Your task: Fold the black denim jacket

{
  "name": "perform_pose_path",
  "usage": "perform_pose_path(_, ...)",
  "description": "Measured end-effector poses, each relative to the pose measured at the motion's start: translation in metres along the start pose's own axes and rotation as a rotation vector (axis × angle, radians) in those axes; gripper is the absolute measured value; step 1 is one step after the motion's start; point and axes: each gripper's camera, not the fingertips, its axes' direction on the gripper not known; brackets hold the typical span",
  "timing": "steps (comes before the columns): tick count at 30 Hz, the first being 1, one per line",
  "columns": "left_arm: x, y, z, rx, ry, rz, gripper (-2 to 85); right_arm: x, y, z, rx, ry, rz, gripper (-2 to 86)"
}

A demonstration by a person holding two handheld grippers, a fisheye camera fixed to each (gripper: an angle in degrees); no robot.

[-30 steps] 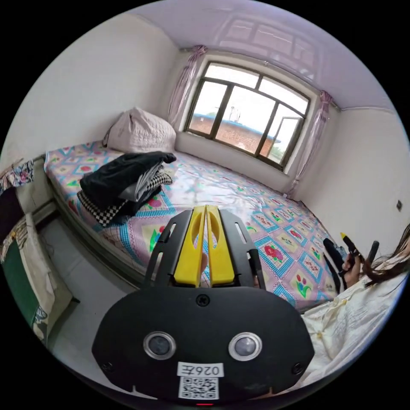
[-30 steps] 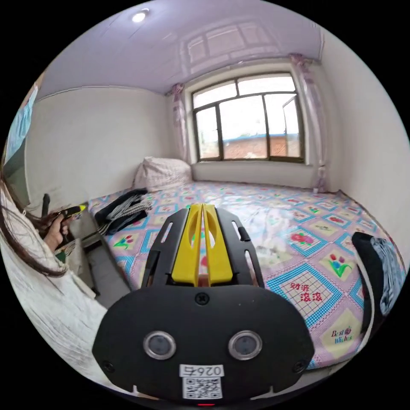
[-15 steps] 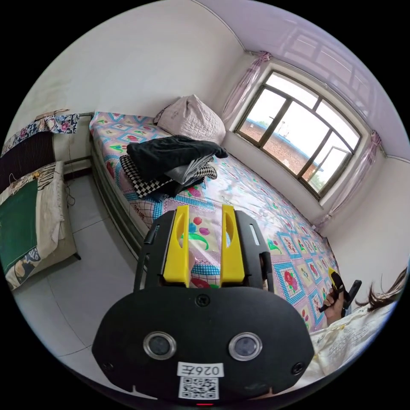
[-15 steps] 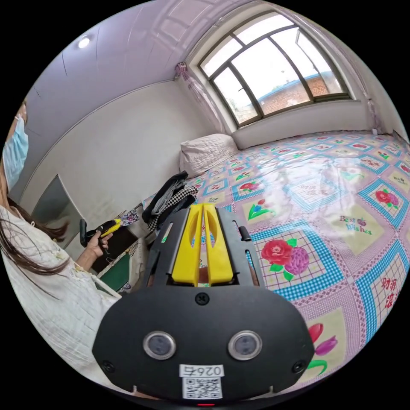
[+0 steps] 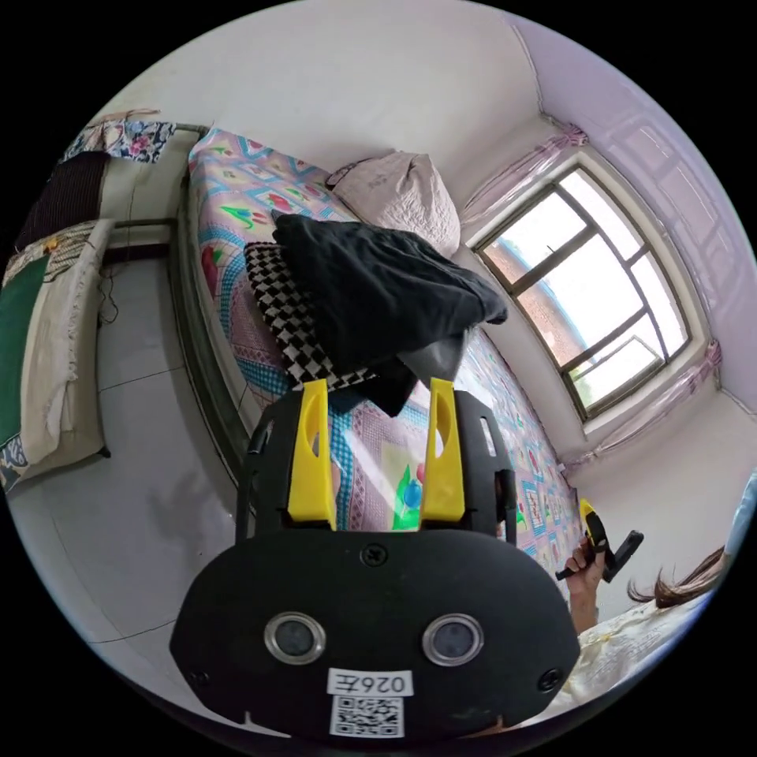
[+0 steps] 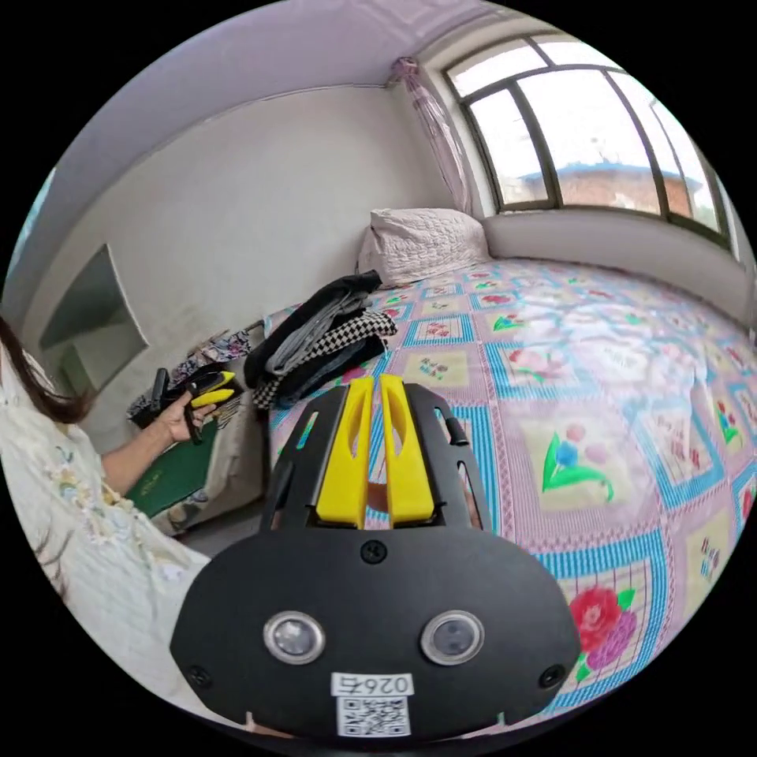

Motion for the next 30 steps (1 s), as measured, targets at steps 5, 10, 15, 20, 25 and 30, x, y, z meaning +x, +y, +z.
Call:
perform_pose_path(5, -0.045, -0.075, 0.013, -0.051, 0.214, -0.155, 18.7, -0.009, -0.087, 0.115, -0.017, -0.025, -0.052, 6.3)
perform_pose_path(10, -0.036, -0.117, -0.013, -0.102, 0.288, -0.115, 18.6, 0.029, -0.155, 0.226, -0.04, -0.295, 0.164, 6.6)
perform_pose_path(15, -0.03, -0.143, -0.04, -0.185, 0.337, -0.108, 16.8, 0.089, -0.197, 0.329, -0.077, -0.444, 0.436, 9.0)
perform_pose_path(20, -0.035, -0.161, -0.063, -0.264, 0.402, -0.134, 9.0, 0.132, -0.217, 0.379, -0.026, -0.615, 0.644, 6.3)
perform_pose_path(25, -0.029, -0.166, -0.092, -0.271, 0.431, -0.096, 4.7, 0.142, -0.228, 0.398, -0.041, -0.647, 0.742, 3.9)
perform_pose_path(30, -0.014, -0.171, -0.122, -0.265, 0.411, -0.018, 3.5, 0.14, -0.239, 0.398, -0.102, -0.618, 0.711, 6.5)
